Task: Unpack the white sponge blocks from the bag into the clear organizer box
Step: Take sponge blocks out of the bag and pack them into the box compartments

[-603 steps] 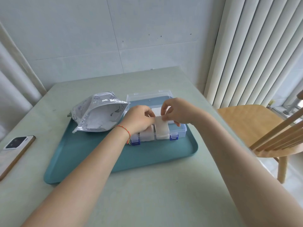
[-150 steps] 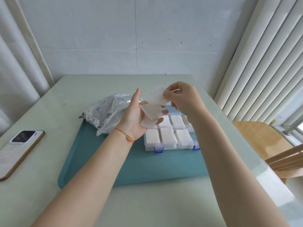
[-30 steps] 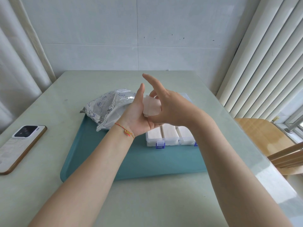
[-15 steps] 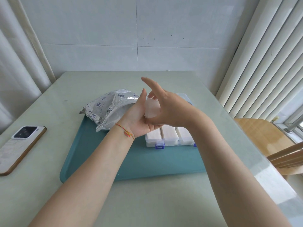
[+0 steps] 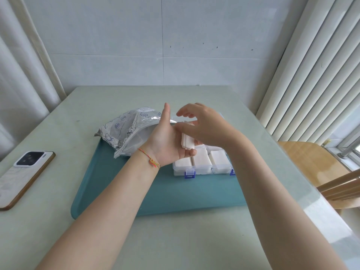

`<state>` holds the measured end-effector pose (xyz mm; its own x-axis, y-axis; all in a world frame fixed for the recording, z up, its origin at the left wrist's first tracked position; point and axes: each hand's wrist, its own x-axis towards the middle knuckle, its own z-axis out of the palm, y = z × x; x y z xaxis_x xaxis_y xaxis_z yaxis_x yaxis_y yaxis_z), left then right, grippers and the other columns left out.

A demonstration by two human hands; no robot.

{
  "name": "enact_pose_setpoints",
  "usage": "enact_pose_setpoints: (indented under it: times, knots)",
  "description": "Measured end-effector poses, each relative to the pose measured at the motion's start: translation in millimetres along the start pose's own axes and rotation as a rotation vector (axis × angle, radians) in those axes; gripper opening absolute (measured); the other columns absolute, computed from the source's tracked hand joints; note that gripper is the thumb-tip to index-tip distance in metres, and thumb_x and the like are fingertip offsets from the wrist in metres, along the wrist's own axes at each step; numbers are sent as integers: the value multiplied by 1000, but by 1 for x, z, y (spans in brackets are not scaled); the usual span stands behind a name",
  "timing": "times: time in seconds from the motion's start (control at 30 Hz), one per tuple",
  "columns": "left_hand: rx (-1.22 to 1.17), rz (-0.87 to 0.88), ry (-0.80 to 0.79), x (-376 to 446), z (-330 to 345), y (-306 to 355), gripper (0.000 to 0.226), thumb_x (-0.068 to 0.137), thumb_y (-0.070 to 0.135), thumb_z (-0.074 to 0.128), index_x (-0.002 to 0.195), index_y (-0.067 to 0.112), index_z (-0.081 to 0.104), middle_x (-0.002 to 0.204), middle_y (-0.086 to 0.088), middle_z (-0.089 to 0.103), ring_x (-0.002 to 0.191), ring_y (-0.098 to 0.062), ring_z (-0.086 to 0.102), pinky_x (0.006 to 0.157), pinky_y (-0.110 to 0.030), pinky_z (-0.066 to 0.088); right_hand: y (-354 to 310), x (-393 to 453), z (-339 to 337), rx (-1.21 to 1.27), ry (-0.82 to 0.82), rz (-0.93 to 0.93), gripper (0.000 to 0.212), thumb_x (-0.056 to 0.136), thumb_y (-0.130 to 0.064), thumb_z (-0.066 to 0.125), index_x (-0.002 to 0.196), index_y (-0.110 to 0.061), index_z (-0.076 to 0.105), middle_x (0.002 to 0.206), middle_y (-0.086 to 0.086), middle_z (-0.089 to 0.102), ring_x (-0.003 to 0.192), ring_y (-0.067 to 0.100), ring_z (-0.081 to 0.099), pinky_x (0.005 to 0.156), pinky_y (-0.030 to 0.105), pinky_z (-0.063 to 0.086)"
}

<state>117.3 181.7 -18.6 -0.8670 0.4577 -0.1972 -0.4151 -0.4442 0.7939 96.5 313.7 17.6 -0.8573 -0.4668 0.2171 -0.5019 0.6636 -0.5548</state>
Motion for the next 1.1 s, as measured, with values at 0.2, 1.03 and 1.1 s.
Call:
enact_pose_setpoints:
  times: [0.2,1.03,1.1]
  knots:
    - [11,6,-24,1,-2,0,86,81,87,18,111,21,64,94,2,64,75,-20,56,56,-30,35,5,5,4,18,19,81,27,94,-42,56,117,-29,62,116,-8,57,109,8,54,71,12,33]
    - [-165,43,142,2,-10,5,83,87,80,29,123,12,59,119,-10,60,108,-25,60,85,-35,51,-11,-8,0,-289,-142,-120,69,70,-41,80,130,-32,47,126,-8,47,114,13,43,102,37,31]
    - [-146,45,188,4,-9,4,76,86,80,34,119,15,56,111,-9,54,98,-23,57,78,-32,49,-12,-10,0,-298,-166,-113,76,67,-45,81,133,-33,44,125,-9,47,114,13,42,100,35,30]
